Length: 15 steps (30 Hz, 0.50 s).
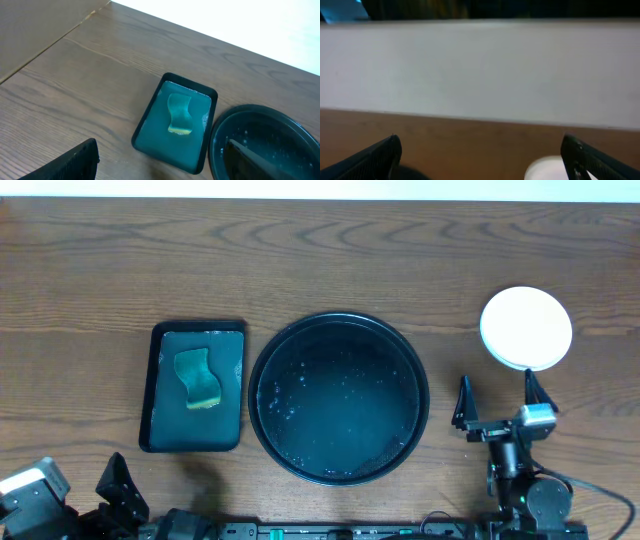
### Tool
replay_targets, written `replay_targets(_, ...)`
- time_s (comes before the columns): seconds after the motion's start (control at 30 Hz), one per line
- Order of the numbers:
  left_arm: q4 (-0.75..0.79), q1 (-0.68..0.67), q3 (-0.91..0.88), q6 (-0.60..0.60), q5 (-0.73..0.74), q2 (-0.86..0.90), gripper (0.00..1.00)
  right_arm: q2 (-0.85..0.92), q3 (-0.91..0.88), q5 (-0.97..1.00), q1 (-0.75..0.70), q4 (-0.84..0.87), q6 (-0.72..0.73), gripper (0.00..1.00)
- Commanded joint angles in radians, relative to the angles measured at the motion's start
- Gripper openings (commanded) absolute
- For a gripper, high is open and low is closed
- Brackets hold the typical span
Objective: Clean dirty plates on tray and stack at the side
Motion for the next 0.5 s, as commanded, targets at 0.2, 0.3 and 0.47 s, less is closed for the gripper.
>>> replay_targets(0.2,0.001,-0.002,0.001,0.009,-0.014,0.003,0.8,-0.007,-0.014,0.037,0.011,-0.18,0.02,0.99)
replay_targets(0.3,0.001,-0.002,0.001,0.009,-0.014,0.003,0.8,-0.007,-0.014,0.037,0.011,-0.214,0.019,0.99)
replay_targets(0.47,0.001,-0.002,0.001,0.009,-0.014,0.003,0.8,-0.007,-0.014,0.037,0.011,-0.214,0.01,0.99)
